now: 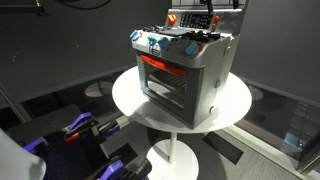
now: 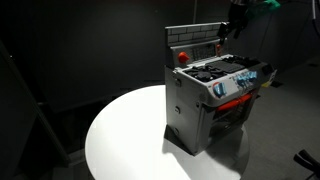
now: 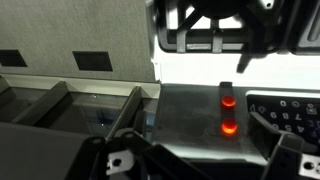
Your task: Press a microwave oven button on the stove
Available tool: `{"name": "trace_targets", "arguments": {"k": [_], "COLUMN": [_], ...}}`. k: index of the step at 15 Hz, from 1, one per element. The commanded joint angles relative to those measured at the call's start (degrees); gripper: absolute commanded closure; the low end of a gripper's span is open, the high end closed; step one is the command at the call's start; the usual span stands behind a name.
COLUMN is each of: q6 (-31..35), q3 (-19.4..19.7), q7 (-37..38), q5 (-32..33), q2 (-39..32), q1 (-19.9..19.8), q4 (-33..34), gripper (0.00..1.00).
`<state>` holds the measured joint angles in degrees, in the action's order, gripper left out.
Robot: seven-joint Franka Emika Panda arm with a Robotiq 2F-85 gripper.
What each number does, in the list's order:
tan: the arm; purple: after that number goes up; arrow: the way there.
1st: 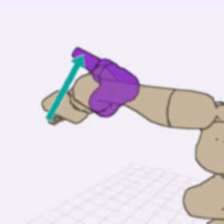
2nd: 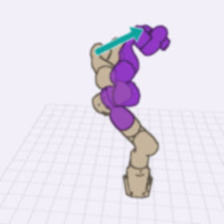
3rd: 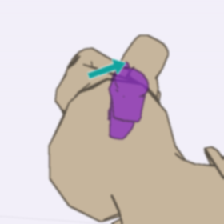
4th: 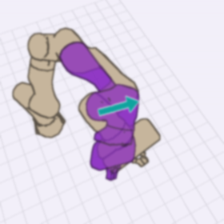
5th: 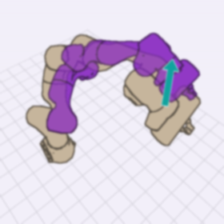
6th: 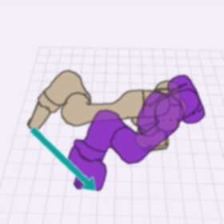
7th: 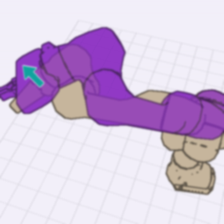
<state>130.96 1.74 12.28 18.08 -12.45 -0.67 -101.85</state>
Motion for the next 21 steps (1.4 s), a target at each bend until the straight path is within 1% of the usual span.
{"name": "trace_targets", "arguments": {"k": [1, 21], "q6": [-1.17, -1.76], "q3": [1.11, 1.68], "q7": [0.68, 0.42], "q5": [0.46, -0.05], "q2": [-1.28, -2.61], "q1": [0.85, 0.77], "q4": [2.24, 3.08], "gripper": [0.00, 0.00]}}
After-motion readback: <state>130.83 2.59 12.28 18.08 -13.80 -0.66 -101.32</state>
